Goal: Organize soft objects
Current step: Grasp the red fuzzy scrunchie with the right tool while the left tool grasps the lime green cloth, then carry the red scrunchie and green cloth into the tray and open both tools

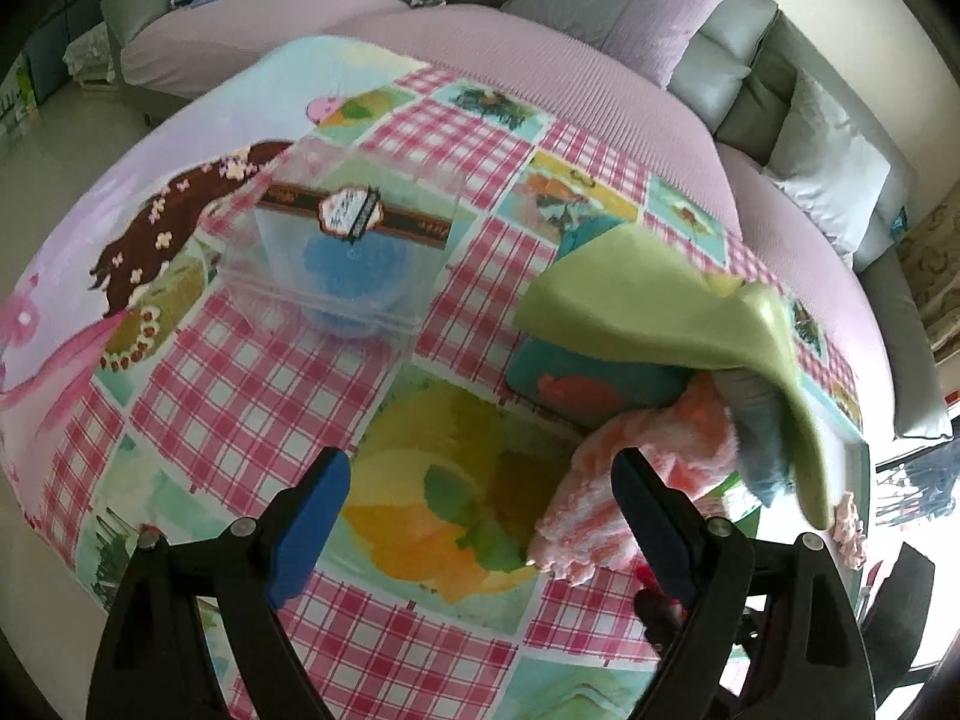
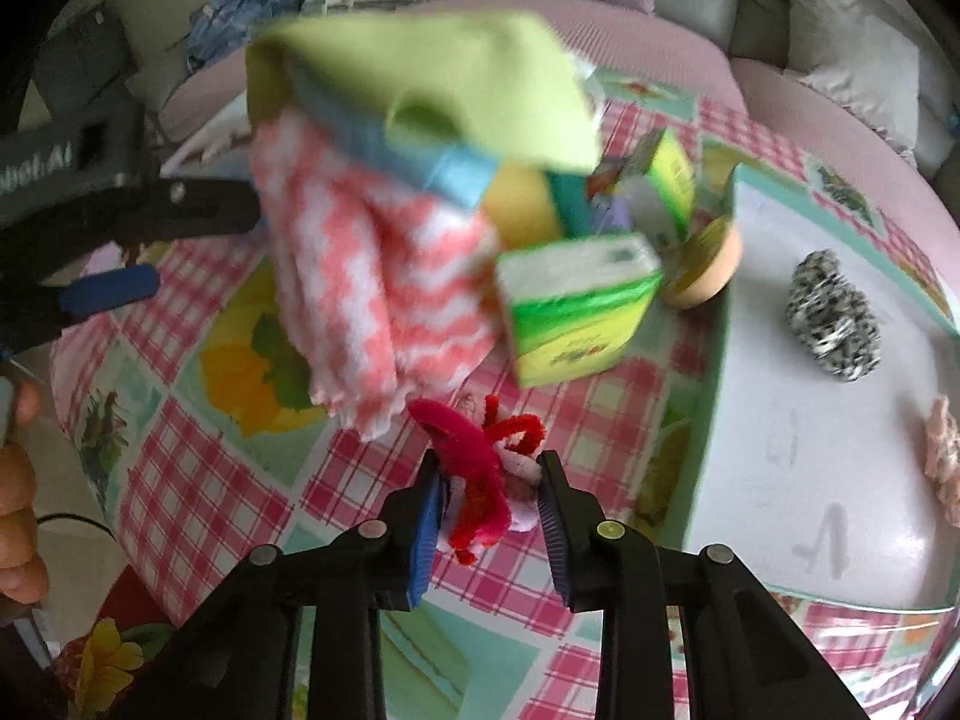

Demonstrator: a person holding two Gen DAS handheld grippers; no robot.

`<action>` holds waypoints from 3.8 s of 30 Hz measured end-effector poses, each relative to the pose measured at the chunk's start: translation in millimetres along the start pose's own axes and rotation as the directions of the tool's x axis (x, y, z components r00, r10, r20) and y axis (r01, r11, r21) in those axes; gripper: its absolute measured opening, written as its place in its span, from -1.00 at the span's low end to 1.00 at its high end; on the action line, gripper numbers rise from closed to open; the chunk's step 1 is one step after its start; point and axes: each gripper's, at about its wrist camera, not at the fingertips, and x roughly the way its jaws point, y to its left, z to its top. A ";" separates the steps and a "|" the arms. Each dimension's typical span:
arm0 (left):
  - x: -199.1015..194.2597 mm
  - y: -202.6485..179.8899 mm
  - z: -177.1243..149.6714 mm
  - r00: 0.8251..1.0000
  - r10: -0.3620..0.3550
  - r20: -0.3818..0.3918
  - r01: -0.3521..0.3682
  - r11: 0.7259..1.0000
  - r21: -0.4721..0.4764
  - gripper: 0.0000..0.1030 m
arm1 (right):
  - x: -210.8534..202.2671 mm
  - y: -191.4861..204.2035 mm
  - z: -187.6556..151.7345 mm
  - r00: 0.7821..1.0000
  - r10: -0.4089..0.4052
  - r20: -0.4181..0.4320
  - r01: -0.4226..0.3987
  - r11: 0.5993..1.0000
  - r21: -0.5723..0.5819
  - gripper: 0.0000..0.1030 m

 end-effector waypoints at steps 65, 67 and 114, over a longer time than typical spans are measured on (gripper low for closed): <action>-115.4 -119.9 4.3 0.864 -0.353 0.361 0.215 0.904 0.369 -0.93 | -108.7 -129.8 -4.6 0.937 -0.232 0.262 0.128 0.924 0.359 -0.37; -119.2 -136.0 1.1 0.855 -0.379 0.353 0.223 0.884 0.410 -0.93 | -116.9 -143.1 -9.7 0.927 -0.263 0.266 0.141 0.904 0.403 -0.37; 55.0 -236.6 -87.7 0.970 -0.176 -0.170 0.241 0.814 0.529 -0.45 | -85.9 -236.7 -67.1 0.943 -0.332 0.014 0.264 0.773 0.577 0.14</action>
